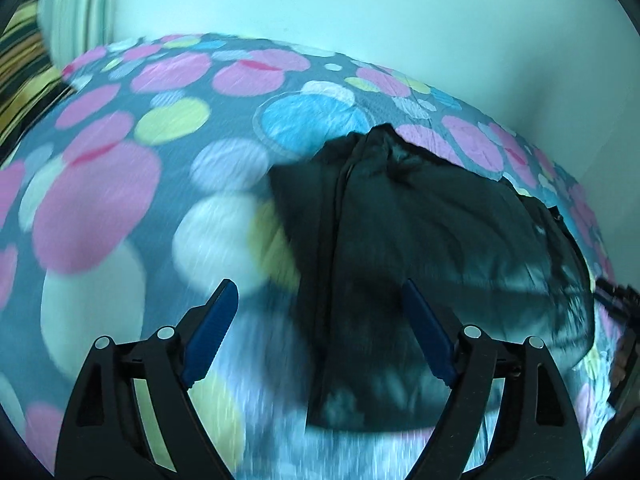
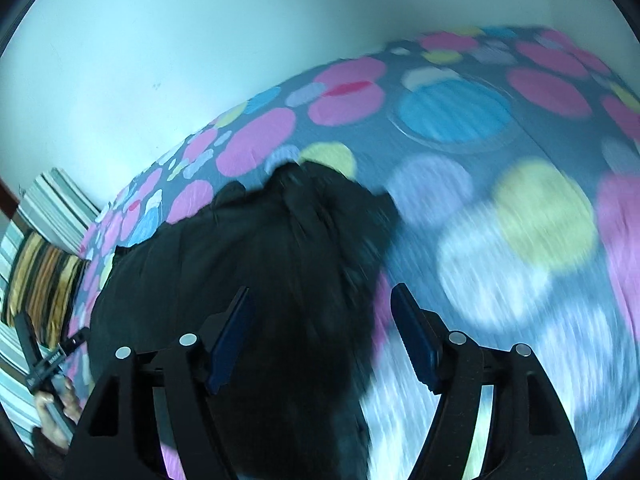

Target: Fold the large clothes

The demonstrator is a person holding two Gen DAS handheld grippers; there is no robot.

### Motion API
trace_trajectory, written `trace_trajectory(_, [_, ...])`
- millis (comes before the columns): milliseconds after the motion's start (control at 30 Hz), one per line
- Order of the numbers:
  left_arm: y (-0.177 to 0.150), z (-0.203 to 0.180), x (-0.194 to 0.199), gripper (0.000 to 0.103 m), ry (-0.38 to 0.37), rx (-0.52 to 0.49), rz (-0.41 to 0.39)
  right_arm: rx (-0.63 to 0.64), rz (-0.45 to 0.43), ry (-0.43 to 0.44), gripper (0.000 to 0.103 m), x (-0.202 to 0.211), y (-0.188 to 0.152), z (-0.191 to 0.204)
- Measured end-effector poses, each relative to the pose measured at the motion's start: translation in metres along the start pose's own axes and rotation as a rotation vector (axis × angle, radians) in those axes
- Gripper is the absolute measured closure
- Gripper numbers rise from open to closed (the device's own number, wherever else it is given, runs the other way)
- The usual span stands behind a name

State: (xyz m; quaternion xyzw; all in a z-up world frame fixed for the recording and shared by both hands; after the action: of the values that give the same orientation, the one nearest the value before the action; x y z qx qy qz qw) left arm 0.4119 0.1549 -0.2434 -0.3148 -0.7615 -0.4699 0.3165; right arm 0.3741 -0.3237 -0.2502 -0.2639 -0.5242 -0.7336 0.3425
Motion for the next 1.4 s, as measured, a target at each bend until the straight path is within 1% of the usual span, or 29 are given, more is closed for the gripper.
trace_trajectory(67, [-0.017,0.013,0.012,0.016,0.011,0.086,-0.007,-0.056,0.003,0.026,0.033,0.009,-0.018,-0.003])
trace_trajectory(167, [-0.042,0.022,0.023,0.015,-0.021,0.191,0.009,-0.128,0.015,0.058,0.033,0.019,-0.048,-0.003])
trace_trajectory(233, [-0.057,0.024,0.024,0.015,-0.028,0.245,0.023,-0.155,0.020,0.073,0.033,0.020,-0.059,-0.001])
trace_trajectory(300, [-0.065,0.022,0.017,0.014,-0.040,0.275,0.049,-0.168,0.030,0.086,0.033,0.014,-0.065,0.003])
trace_trajectory(367, [-0.069,0.021,0.008,0.014,-0.042,0.303,0.078,-0.176,0.041,0.089,0.033,0.007,-0.067,0.006])
trace_trajectory(467, [-0.067,0.018,0.001,0.011,-0.058,0.344,0.073,-0.204,0.026,0.102,0.033,-0.001,-0.065,0.008])
trace_trajectory(533, [-0.062,0.016,-0.002,0.011,-0.094,0.386,0.064,-0.232,0.016,0.121,0.033,-0.007,-0.064,0.008])
trace_trajectory(600, [-0.060,0.016,-0.009,0.012,-0.142,0.449,0.072,-0.282,0.014,0.151,0.033,-0.018,-0.065,0.007])
trace_trajectory(633, [-0.061,0.016,-0.013,0.016,-0.162,0.482,0.075,-0.302,0.014,0.165,0.033,-0.020,-0.066,0.006])
trace_trajectory(667, [-0.062,0.014,-0.016,0.033,-0.192,0.496,0.078,-0.315,0.012,0.174,0.036,-0.023,-0.067,0.005])
trace_trajectory(700, [-0.062,0.011,-0.017,0.045,-0.223,0.502,0.082,-0.314,0.013,0.188,0.046,-0.025,-0.066,0.007])
trace_trajectory(733, [-0.062,0.009,-0.016,0.047,-0.227,0.507,0.074,-0.317,0.015,0.201,0.051,-0.025,-0.066,0.008])
trace_trajectory(767, [-0.061,0.004,-0.014,0.055,-0.226,0.490,0.061,-0.322,0.014,0.212,0.058,-0.026,-0.066,0.010])
trace_trajectory(800, [-0.061,0.001,-0.012,0.062,-0.224,0.474,0.053,-0.315,0.009,0.223,0.067,-0.025,-0.065,0.012])
trace_trajectory(833, [-0.060,-0.002,-0.009,0.066,-0.214,0.450,0.039,-0.304,0.005,0.226,0.071,-0.023,-0.063,0.014])
trace_trajectory(867, [-0.059,-0.004,-0.006,0.073,-0.212,0.438,0.033,-0.295,-0.002,0.231,0.076,-0.020,-0.061,0.016])
trace_trajectory(900, [-0.059,-0.005,-0.003,0.077,-0.218,0.436,0.030,-0.291,-0.010,0.234,0.079,-0.017,-0.060,0.018])
trace_trajectory(1000, [-0.060,-0.004,0.005,0.082,-0.222,0.435,0.029,-0.277,-0.031,0.234,0.083,-0.008,-0.057,0.024])
trace_trajectory(1167, [-0.072,-0.001,0.029,0.082,-0.201,0.407,0.028,-0.255,-0.041,0.231,0.083,0.014,-0.065,0.030])
trace_trajectory(1267, [-0.079,-0.001,0.040,0.082,-0.191,0.393,0.039,-0.240,-0.026,0.233,0.083,0.031,-0.079,0.030])
trace_trajectory(1400, [-0.106,0.006,0.061,0.082,-0.185,0.389,0.058,-0.236,-0.003,0.226,0.083,0.048,-0.103,0.026])
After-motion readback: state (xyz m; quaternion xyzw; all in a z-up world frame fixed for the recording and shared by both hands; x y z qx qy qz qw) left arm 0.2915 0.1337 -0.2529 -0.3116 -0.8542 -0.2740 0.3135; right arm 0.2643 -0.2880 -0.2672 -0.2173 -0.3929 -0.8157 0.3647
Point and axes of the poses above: each gripper's, at about its wrist camera, not at the fingertips, and x roughly against the way its jaws point, z to its left, y to its top, the point moved 6 cm from there along -x, roughly the way its jaws point, and after that the axes turned 13 degrees about x, right-handed, at the moved point
